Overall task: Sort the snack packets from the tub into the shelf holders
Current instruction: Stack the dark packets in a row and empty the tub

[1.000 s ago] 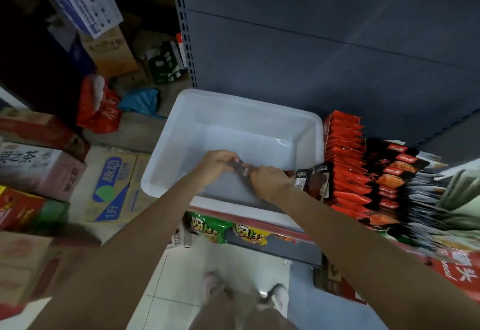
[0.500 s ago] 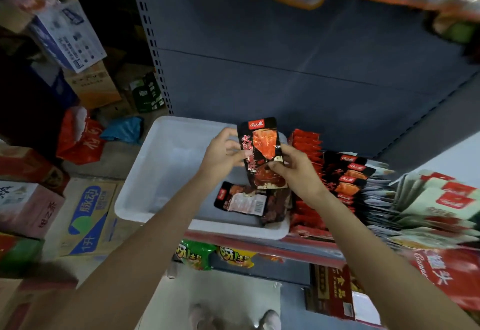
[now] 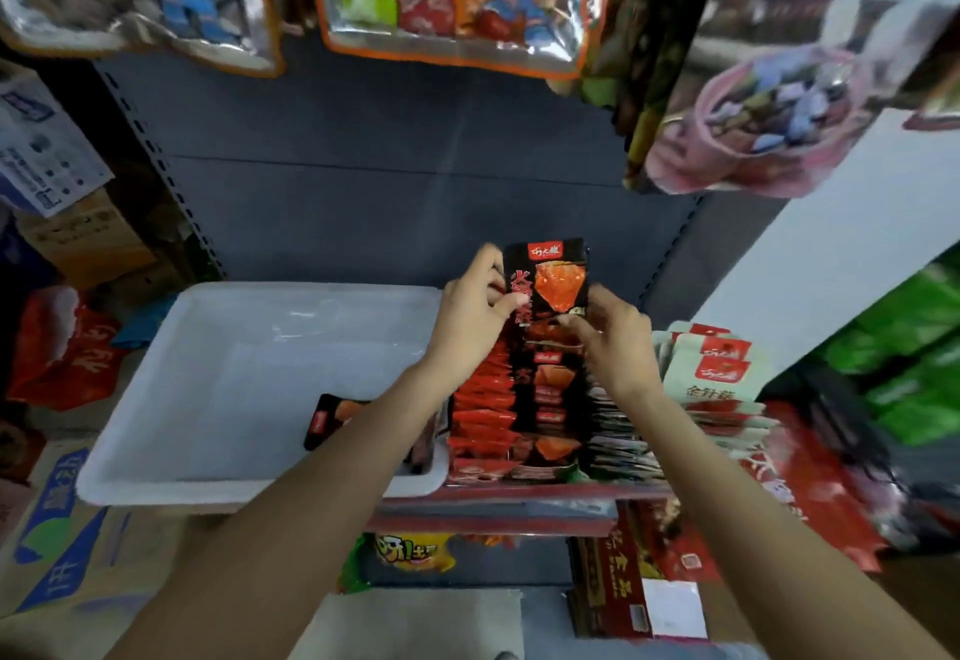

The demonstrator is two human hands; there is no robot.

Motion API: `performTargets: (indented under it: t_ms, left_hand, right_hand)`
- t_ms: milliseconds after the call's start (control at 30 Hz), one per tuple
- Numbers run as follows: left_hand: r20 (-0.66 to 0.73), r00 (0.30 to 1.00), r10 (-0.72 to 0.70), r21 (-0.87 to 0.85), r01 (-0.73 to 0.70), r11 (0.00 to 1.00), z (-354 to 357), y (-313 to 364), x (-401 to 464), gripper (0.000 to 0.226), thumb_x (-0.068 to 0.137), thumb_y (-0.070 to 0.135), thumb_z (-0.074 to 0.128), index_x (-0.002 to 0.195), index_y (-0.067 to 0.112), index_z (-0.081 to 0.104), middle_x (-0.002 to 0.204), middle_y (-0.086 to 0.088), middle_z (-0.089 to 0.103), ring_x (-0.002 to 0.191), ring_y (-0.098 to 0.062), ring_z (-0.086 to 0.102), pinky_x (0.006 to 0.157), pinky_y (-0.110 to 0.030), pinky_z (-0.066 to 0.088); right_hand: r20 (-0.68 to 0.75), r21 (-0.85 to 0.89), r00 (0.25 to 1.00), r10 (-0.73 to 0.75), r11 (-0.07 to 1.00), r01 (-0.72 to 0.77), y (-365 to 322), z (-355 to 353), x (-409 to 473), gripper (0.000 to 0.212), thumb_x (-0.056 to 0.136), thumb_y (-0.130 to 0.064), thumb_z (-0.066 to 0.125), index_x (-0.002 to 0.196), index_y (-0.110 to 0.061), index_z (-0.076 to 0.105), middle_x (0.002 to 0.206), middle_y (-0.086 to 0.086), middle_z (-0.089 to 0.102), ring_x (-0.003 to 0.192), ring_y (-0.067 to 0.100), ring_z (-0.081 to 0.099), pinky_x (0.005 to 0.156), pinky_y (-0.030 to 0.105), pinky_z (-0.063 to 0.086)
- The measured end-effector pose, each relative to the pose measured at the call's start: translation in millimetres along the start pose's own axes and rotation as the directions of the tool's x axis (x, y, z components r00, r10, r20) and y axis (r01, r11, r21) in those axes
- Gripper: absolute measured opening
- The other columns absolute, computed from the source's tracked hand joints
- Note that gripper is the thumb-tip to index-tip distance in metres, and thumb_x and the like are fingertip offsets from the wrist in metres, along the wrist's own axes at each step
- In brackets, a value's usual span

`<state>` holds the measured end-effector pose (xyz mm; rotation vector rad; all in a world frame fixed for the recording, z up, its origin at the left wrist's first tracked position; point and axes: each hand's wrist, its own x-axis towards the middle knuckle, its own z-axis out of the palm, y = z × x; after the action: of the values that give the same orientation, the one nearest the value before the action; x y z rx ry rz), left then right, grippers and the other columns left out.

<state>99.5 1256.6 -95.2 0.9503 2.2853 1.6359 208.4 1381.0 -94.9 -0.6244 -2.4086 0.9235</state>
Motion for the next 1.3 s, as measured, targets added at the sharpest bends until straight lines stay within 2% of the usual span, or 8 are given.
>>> performTargets:
  t_ms: [100,233,400,500,633,867,1133,1300]
  left_hand:
    - [0.033,0.999,-0.007,0.053,0.005,0.999,12.1,-3.0,-1.3,0.029,0.085,0.012,0.067,0.094,0.010,0.039,0.085,-0.008,0.066,0.075,-0.019,0.067,0.072,-0.039,0.056]
    - [0.081,0.996,-0.048,0.172,0.033,0.985,20.2,-13.3,-0.5,0.031,0.084,0.013,0.069,0.091,0.019,0.040,0.088,-0.006,0.065,0.079,-0.021,0.066,0.074,-0.042,0.056]
    - [0.084,0.993,-0.084,0.275,0.058,0.960,25.6,-14.1,1.5,0.029,0.084,0.015,0.069,0.092,0.017,0.041,0.091,-0.004,0.065,0.078,-0.019,0.065,0.076,-0.042,0.055]
    - [0.095,0.993,-0.077,0.379,0.035,0.925,27.8,-9.9,4.2,0.029,0.084,0.018,0.070,0.095,0.017,0.043,0.095,-0.003,0.066,0.079,-0.020,0.063,0.074,-0.039,0.054]
    - [0.096,0.995,-0.038,0.590,-0.026,0.807,31.4,-9.8,2.0,0.042,0.083,0.025,0.070,0.118,0.015,0.049,0.107,-0.003,0.061,0.093,-0.021,0.060,0.070,-0.032,0.045]
    - [0.080,0.995,-0.053,0.346,0.022,0.938,23.6,-20.4,-5.8,0.019,0.080,0.017,0.073,0.094,0.022,0.061,0.092,0.008,0.058,0.078,-0.010,0.058,0.074,-0.036,0.054]
    - [-0.054,0.995,-0.089,0.225,0.099,0.969,-33.4,-50.5,-34.4,0.016,0.088,0.010,0.061,0.103,0.014,0.062,0.092,0.003,0.063,0.084,-0.009,0.058,0.072,-0.010,0.042]
    - [-0.111,0.917,-0.382,0.301,0.398,0.867,-91.1,-125.3,-61.2,0.015,0.086,0.007,0.060,0.100,0.014,0.059,0.094,-0.010,0.064,0.090,-0.026,0.062,0.077,-0.031,0.049]
  right_hand:
    - [0.054,-0.036,0.997,0.064,0.997,-0.062,13.3,-2.6,-1.0,0.022,0.085,-0.012,0.067,0.072,-0.013,0.049,0.058,-0.011,0.048,0.054,0.005,0.044,0.052,0.011,0.035]
    - [0.125,-0.083,0.985,0.120,0.991,-0.110,28.8,-2.1,0.6,0.016,0.082,-0.015,0.071,0.092,-0.005,0.064,0.086,0.005,0.064,0.082,0.019,0.059,0.070,0.024,0.044]
    - [0.049,0.211,0.989,0.136,0.967,-0.143,23.5,-8.4,10.3,0.043,0.080,-0.013,0.073,0.118,-0.021,0.056,0.087,-0.007,0.059,0.079,0.005,0.057,0.073,0.006,0.043]
    - [0.048,0.089,0.993,0.105,0.990,-0.109,26.5,-7.7,17.7,0.033,0.080,-0.007,0.070,0.109,-0.016,0.058,0.084,-0.003,0.058,0.075,0.012,0.055,0.065,0.005,0.040]
    - [0.088,-0.161,0.995,-0.037,0.986,0.051,31.2,-3.3,14.7,0.018,0.083,-0.007,0.067,0.100,-0.007,0.060,0.094,0.008,0.062,0.083,0.023,0.058,0.073,0.031,0.047]
    - [0.205,-0.314,0.979,-0.011,0.946,0.077,31.7,7.2,4.7,0.024,0.086,-0.018,0.064,0.109,-0.012,0.058,0.102,0.006,0.057,0.099,0.022,0.053,0.075,0.032,0.044]
    - [0.208,-0.245,0.945,-0.251,0.922,0.299,-14.7,42.9,-12.1,0.026,0.083,-0.013,0.067,0.109,-0.012,0.063,0.106,0.004,0.058,0.099,0.023,0.050,0.087,0.034,0.045]
    - [0.497,-0.207,0.842,-0.208,0.914,0.348,-52.3,106.9,-27.9,0.040,0.090,-0.013,0.056,0.130,-0.011,0.051,0.129,0.007,0.050,0.123,0.023,0.041,0.097,0.033,0.043]
